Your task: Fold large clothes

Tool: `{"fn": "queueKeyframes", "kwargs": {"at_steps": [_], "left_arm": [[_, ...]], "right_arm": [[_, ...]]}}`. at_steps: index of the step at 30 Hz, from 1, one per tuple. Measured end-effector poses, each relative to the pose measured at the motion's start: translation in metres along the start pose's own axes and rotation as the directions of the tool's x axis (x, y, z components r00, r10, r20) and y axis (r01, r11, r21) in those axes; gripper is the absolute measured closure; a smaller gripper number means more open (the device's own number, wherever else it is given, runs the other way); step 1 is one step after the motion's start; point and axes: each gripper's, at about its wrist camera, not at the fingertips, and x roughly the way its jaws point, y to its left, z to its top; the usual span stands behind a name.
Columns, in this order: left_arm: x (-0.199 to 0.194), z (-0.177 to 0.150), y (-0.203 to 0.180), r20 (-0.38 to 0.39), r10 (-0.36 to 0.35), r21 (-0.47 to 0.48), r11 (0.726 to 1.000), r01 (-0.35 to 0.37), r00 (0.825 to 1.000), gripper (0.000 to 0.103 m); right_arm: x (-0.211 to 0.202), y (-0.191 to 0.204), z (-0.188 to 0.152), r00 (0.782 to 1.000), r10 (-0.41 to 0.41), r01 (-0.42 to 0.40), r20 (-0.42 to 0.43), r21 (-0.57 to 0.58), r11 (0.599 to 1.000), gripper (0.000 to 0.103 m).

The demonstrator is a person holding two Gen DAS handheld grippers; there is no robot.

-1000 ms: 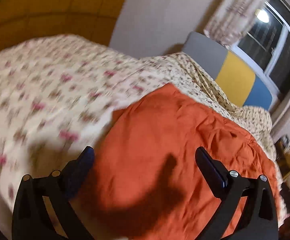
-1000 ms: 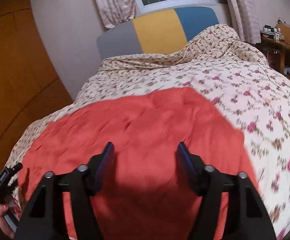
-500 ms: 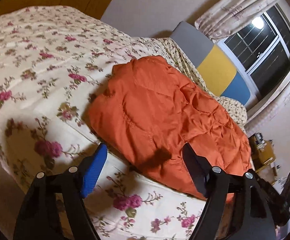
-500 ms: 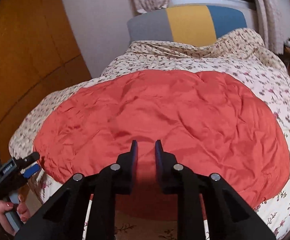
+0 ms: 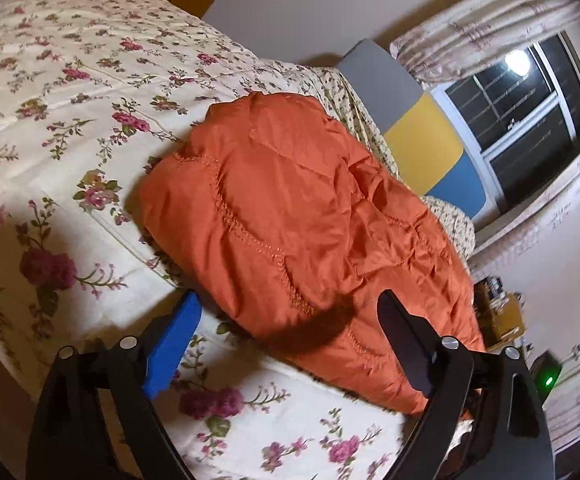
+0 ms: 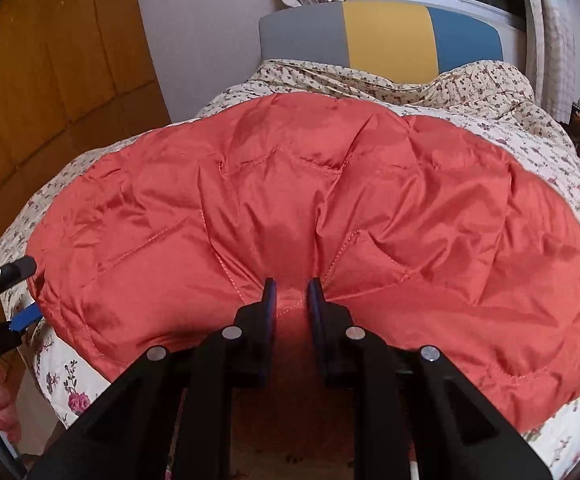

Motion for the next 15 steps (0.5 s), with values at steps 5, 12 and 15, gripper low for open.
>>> {"fn": "queueKeyframes", "kwargs": {"at_steps": [5, 12, 15], "left_arm": [[0.009, 0.004, -0.004, 0.032, 0.025, -0.004, 1.0, -0.025, 0.999, 0.014], [0.016, 0.014, 0.005, 0.092, -0.009, -0.096, 0.995, 0.018, 0.996, 0.021], [0.022, 0.017, 0.014, 0.115, -0.032, -0.155, 0.987, 0.049, 0.993, 0.034]], "right_arm": [[0.002, -0.001, -0.006, 1.0, -0.004, 0.004, 0.016, -0.021, 1.0, 0.087], [-0.001, -0.002, -0.013, 0.999, 0.012, -0.011, 0.048, -0.012, 1.0, 0.087], [-0.002, -0.003, -0.015, 0.998, 0.022, -0.022, 0.057, -0.008, 1.0, 0.087]]}}
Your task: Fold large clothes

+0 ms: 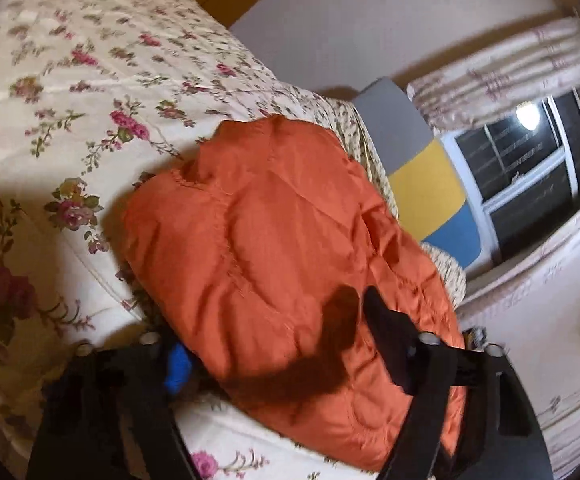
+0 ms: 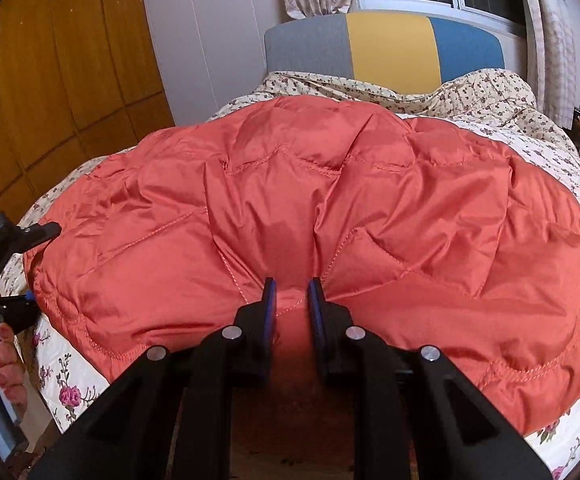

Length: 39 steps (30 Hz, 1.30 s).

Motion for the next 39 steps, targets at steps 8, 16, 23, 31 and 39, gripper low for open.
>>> {"fn": "queueKeyframes", "kwargs": {"at_steps": [8, 16, 23, 31, 39], "left_arm": [[0.003, 0.008, 0.013, 0.002, -0.036, -0.125, 0.992, 0.036, 0.999, 0.065], [-0.02, 0.012, -0.026, 0.057, -0.03, -0.017, 0.999, 0.031, 0.998, 0.081], [-0.042, -0.001, -0.097, 0.152, -0.046, 0.309, 0.951, -0.003, 0.987, 0.081], [-0.05, -0.026, -0.158, 0.17, -0.092, 0.564, 0.825, -0.02, 0.981, 0.081], [-0.053, -0.076, -0.221, 0.116, -0.222, 0.802, 0.596, 0.041, 0.968, 0.081]], "right_arm": [[-0.002, -0.004, -0.002, 1.0, 0.014, -0.014, 0.008, 0.009, 1.0, 0.087], [-0.002, -0.009, -0.003, 1.0, 0.023, -0.023, 0.006, 0.011, 1.0, 0.087], [0.0, -0.011, -0.004, 1.0, 0.027, -0.027, 0.001, 0.018, 0.999, 0.087], [-0.001, -0.013, -0.004, 0.999, 0.045, -0.045, -0.008, 0.037, 0.998, 0.087], [0.0, -0.02, -0.001, 0.997, 0.077, -0.076, -0.012, 0.078, 0.994, 0.087]]}}
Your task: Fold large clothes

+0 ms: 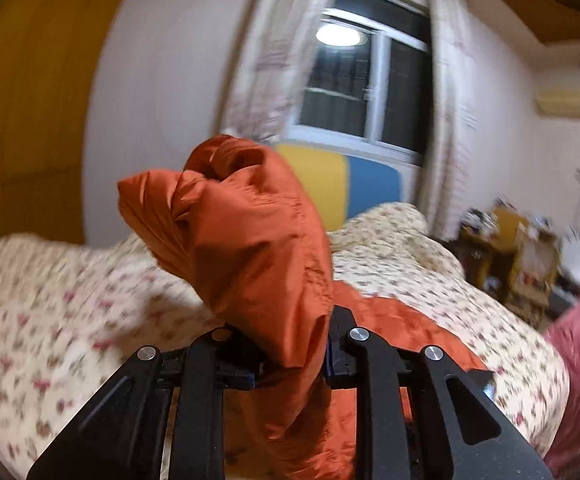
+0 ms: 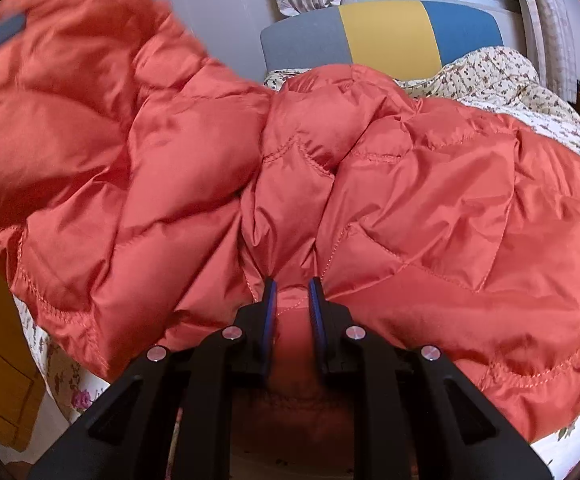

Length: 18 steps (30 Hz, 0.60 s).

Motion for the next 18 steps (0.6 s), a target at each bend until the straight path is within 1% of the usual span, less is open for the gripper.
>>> {"fn": "queueKeyframes", "kwargs": {"at_steps": [2, 4, 7, 9, 11, 13, 16, 18], "left_arm": [[0.003, 0.0, -0.018, 0.003, -0.037, 0.062, 0.997, 0.037, 0.999, 0.081], [0.008, -0.001, -0.028, 0.003, -0.059, 0.104, 0.993, 0.058, 0.998, 0.081], [0.014, -0.004, -0.037, -0.011, -0.096, 0.132, 0.987, 0.097, 0.995, 0.081], [0.021, -0.006, -0.043, -0.028, -0.113, 0.148, 0.982, 0.116, 0.993, 0.081], [0.025, -0.008, -0.051, -0.037, -0.115, 0.167, 0.979, 0.12, 0.993, 0.081], [0.029, -0.009, -0.061, -0.046, -0.118, 0.188, 0.974, 0.124, 0.992, 0.081], [0.034, -0.011, -0.076, -0.056, -0.129, 0.202, 0.97, 0.138, 0.99, 0.081], [0.039, -0.012, -0.085, -0.062, -0.139, 0.209, 0.966, 0.149, 0.988, 0.081]], "right_arm": [[-0.002, -0.003, 0.002, 1.0, 0.015, -0.015, -0.011, 0.013, 1.0, 0.087], [-0.008, -0.007, 0.007, 0.999, 0.044, -0.044, -0.013, 0.035, 0.998, 0.087], [-0.028, -0.024, 0.012, 0.993, 0.098, -0.106, 0.066, 0.125, 0.986, 0.087], [-0.037, -0.032, 0.015, 0.993, 0.082, -0.094, 0.086, 0.147, 0.985, 0.087], [-0.05, -0.043, 0.016, 0.992, 0.054, -0.073, 0.112, 0.174, 0.982, 0.087], [-0.064, -0.056, 0.015, 0.989, 0.029, -0.059, 0.145, 0.209, 0.976, 0.084], [-0.092, -0.085, 0.014, 0.981, -0.043, -0.009, 0.188, 0.268, 0.963, 0.083], [-0.105, -0.102, 0.014, 0.977, -0.071, 0.007, 0.2, 0.301, 0.954, 0.08]]}}
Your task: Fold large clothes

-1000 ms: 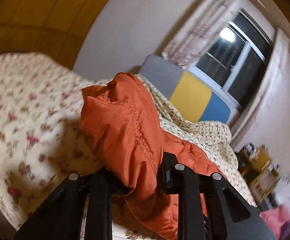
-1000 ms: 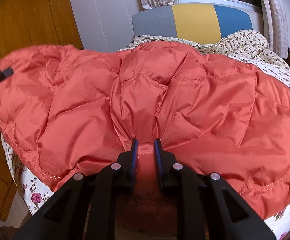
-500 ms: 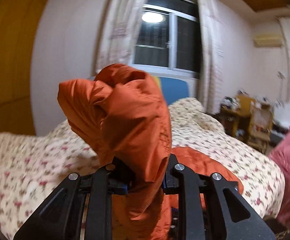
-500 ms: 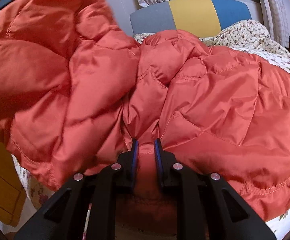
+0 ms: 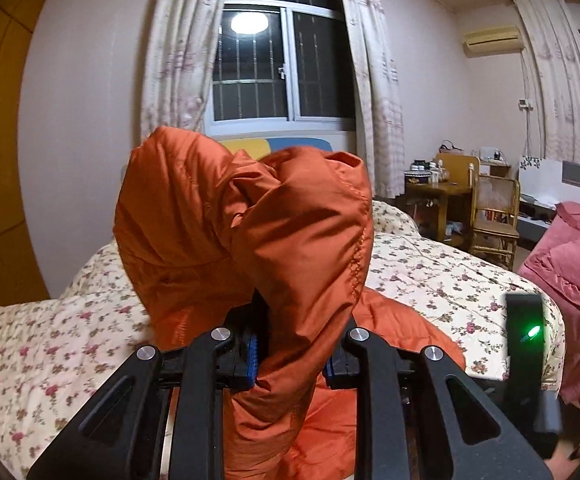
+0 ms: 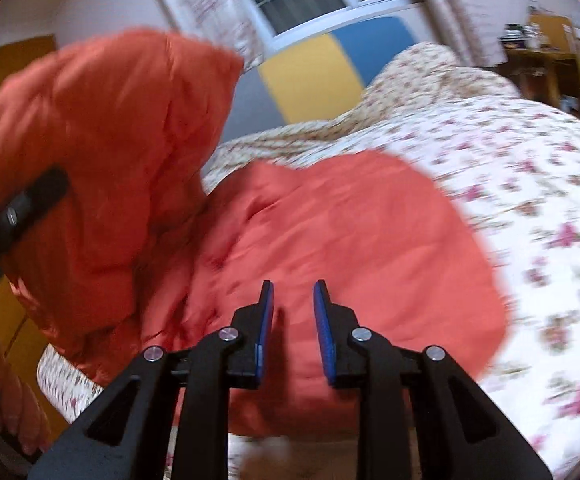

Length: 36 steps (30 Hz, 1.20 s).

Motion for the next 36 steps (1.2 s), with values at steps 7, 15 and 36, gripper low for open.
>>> {"fn": "queueKeyframes", "kwargs": {"at_steps": [7, 15, 36], "left_arm": [[0.033, -0.002, -0.043, -0.031, -0.059, 0.082, 0.995, 0.061, 0.998, 0.081], [0.068, -0.027, -0.083, -0.123, -0.136, 0.152, 0.976, 0.154, 0.983, 0.08], [0.064, -0.078, -0.112, -0.173, -0.282, 0.226, 0.921, 0.317, 0.944, 0.036]], "right_arm": [[-0.033, -0.055, 0.008, 0.999, -0.018, 0.021, -0.031, 0.093, 0.995, 0.077], [-0.051, -0.081, 0.008, 0.999, 0.006, -0.002, -0.036, 0.119, 0.993, 0.076], [-0.026, -0.062, 0.039, 0.98, -0.014, 0.023, -0.198, 0.044, 0.999, 0.093]]}}
